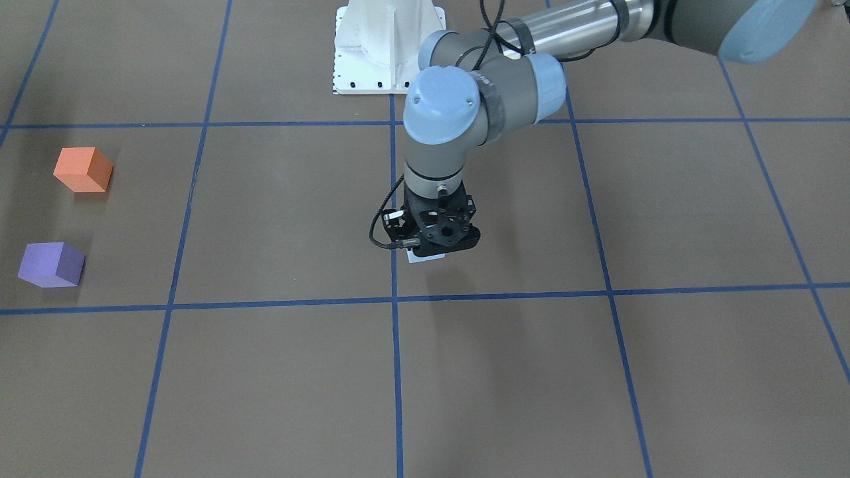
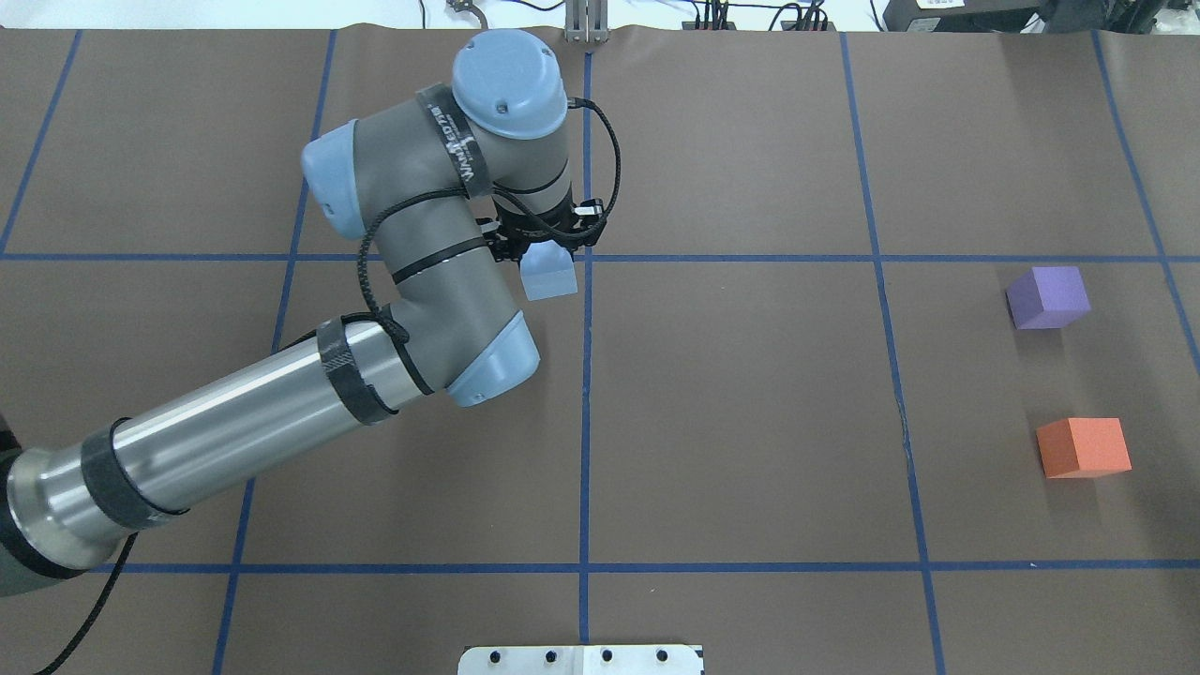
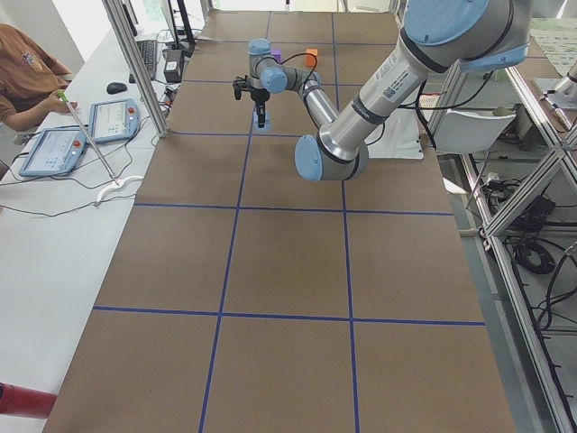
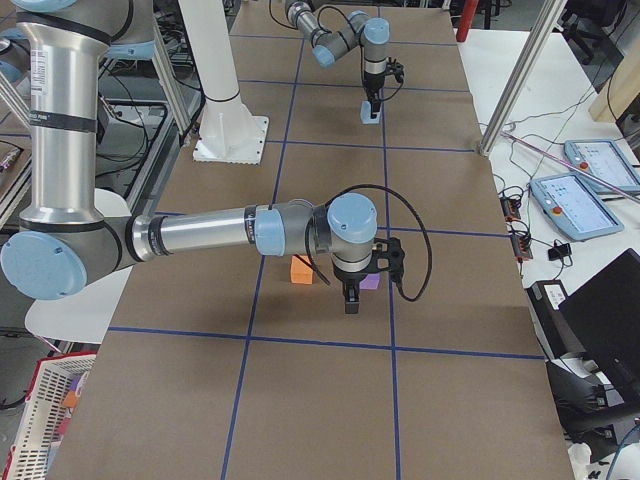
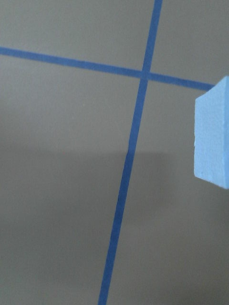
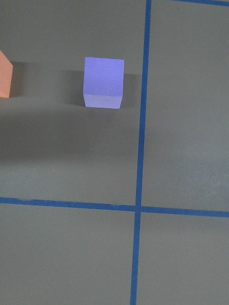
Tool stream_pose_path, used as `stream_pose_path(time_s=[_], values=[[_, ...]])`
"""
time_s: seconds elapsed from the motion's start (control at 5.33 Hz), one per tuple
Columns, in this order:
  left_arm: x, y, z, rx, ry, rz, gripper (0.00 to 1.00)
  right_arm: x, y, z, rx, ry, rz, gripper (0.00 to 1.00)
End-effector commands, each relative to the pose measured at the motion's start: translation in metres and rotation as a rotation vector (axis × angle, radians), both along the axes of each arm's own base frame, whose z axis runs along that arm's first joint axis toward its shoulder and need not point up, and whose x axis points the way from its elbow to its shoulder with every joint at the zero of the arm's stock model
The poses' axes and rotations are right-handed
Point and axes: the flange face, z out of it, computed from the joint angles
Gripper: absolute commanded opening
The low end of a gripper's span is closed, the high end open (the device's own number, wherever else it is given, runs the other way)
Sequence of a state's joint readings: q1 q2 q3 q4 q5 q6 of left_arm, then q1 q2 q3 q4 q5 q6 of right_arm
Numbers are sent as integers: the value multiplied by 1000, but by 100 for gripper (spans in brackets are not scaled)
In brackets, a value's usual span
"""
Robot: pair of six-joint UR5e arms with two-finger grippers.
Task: Place blue block between orange and purple blocks
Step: 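Carry the light blue cube with the left gripper toward the table center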
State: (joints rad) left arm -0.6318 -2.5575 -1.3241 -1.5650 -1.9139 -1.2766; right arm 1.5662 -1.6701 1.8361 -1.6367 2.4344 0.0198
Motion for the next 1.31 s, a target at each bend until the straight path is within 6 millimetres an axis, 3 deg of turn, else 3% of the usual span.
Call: stream_pose_path(time_s=[0.0,0.75,0.94,1.12], values=[[35,4,7,42,-50,6,0,0,-1,-1,3,0,0,100],[70,18,26,81,-25,42,0,0,-1,-2,6,1,0,100],[72,20,25,85,-18,45,9,0,-2,-4,9,0,0,100],[73,20,26,87,-19,45,96,0,-3,-3,9,0,0,100]])
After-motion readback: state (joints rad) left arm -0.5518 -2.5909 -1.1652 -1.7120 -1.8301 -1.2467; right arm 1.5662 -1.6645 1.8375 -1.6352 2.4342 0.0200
